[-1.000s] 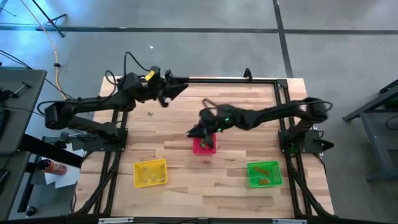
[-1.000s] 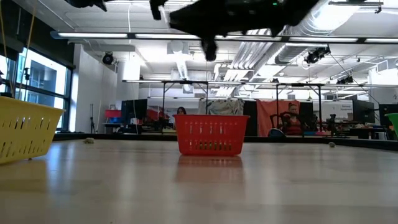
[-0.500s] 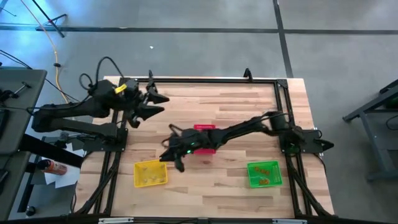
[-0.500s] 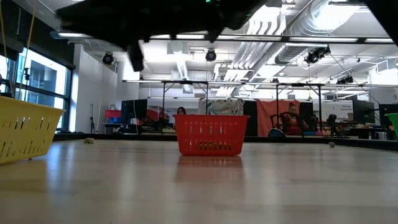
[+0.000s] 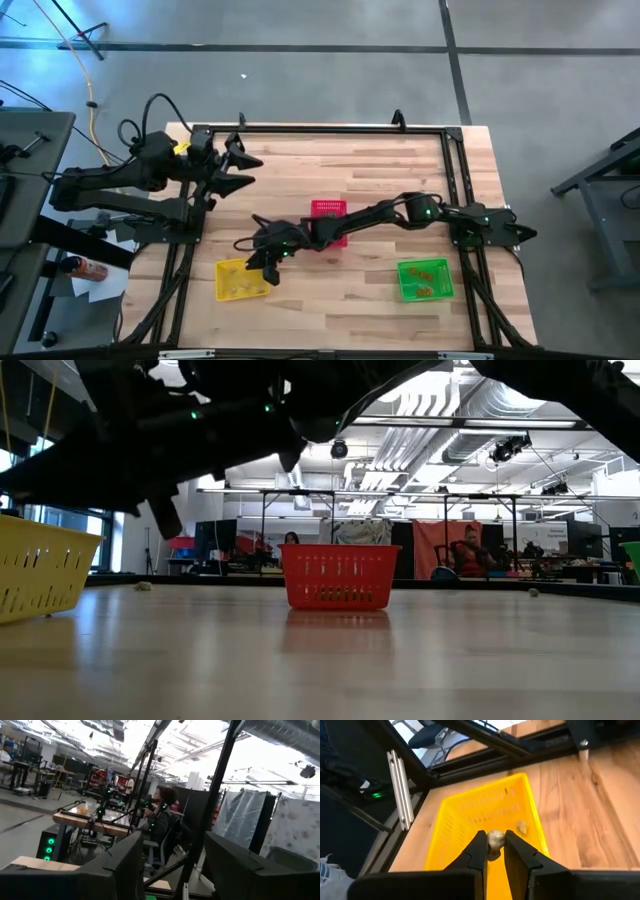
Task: Sort Halloween decoration
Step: Put the white skull toy into the yellow bin
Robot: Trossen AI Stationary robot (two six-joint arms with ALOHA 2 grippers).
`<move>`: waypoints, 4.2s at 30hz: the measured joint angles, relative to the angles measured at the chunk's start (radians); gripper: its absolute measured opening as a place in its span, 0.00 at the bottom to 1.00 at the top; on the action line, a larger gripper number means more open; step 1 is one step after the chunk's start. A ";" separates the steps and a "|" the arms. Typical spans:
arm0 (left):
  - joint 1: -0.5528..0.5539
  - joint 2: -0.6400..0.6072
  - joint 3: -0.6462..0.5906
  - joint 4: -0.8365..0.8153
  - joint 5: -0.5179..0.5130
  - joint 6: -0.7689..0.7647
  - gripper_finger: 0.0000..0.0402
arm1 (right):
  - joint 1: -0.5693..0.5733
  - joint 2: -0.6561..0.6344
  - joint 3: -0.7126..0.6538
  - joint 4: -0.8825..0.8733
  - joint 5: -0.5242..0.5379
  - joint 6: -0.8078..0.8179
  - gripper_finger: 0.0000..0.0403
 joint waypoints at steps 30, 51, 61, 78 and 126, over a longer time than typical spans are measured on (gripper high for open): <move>-0.004 0.000 0.000 0.001 0.002 0.001 0.50 | -0.030 -0.078 -0.022 -0.087 -0.124 0.018 0.45; -0.003 0.007 0.000 0.007 -0.067 0.045 0.50 | -0.260 -0.426 -0.022 -1.196 -0.107 -0.508 0.45; -0.003 0.061 0.001 0.006 -0.174 0.087 0.50 | -0.267 -0.524 -0.241 -1.301 -0.248 -0.618 0.45; 0.013 0.247 0.000 -0.010 -0.252 0.191 0.50 | -0.285 -1.519 -1.276 -0.263 -0.031 -0.047 0.45; 0.574 0.682 0.032 -1.209 -0.250 0.436 0.50 | -0.294 -1.506 -1.355 0.222 0.420 -0.119 0.45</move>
